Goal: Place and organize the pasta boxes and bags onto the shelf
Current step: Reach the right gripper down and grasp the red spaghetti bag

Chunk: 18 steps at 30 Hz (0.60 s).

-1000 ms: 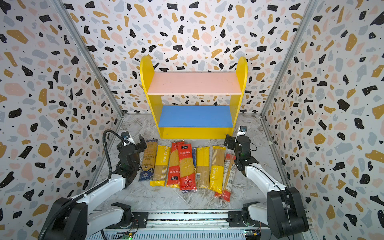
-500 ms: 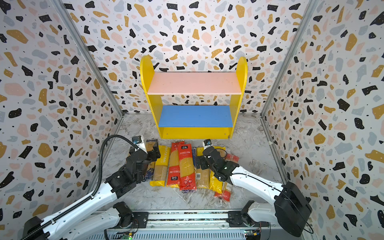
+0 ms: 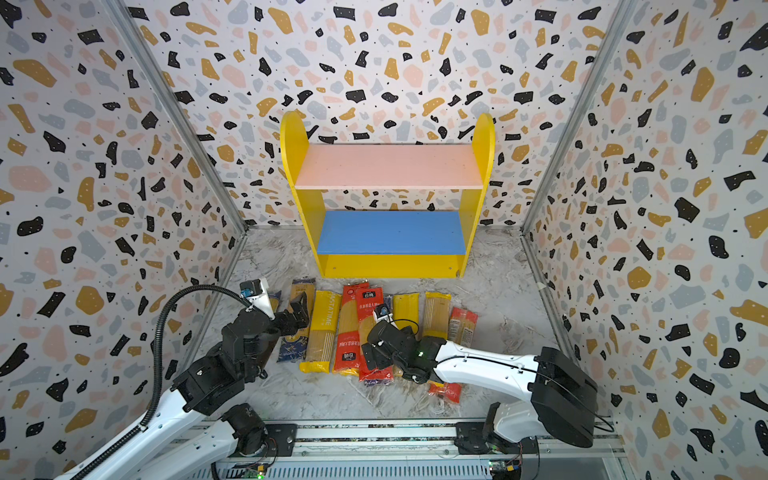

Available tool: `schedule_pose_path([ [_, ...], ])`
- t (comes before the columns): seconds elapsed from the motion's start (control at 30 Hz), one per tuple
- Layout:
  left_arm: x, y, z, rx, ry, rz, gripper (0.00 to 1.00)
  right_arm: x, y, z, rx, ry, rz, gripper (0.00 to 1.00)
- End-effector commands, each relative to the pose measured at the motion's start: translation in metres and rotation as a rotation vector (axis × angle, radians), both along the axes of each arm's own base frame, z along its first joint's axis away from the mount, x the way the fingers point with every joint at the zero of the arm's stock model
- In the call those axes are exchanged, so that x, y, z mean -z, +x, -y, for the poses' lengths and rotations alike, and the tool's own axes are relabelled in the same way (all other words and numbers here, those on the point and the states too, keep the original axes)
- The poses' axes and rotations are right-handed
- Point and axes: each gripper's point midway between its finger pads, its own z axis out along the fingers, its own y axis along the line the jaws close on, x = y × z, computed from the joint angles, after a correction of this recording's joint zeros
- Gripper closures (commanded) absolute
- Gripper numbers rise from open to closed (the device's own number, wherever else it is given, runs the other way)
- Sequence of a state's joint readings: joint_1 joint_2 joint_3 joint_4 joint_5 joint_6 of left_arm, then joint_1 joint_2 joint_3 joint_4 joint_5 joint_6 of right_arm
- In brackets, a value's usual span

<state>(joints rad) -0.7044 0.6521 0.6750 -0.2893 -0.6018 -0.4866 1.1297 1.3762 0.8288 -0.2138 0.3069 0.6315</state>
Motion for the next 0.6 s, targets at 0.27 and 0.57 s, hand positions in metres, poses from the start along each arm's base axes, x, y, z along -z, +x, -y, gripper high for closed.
schedule_pose_path([
  [0.27, -0.005, -0.004, 0.000, 0.014, 0.018, -0.002, 0.00, 0.014, 0.008, -0.026, 0.028, -0.087, -0.017, 0.07],
  [0.57, -0.005, -0.003, -0.001, 0.012, 0.034, -0.003, 0.00, 0.044, 0.013, -0.029, 0.053, -0.213, -0.055, 0.14],
])
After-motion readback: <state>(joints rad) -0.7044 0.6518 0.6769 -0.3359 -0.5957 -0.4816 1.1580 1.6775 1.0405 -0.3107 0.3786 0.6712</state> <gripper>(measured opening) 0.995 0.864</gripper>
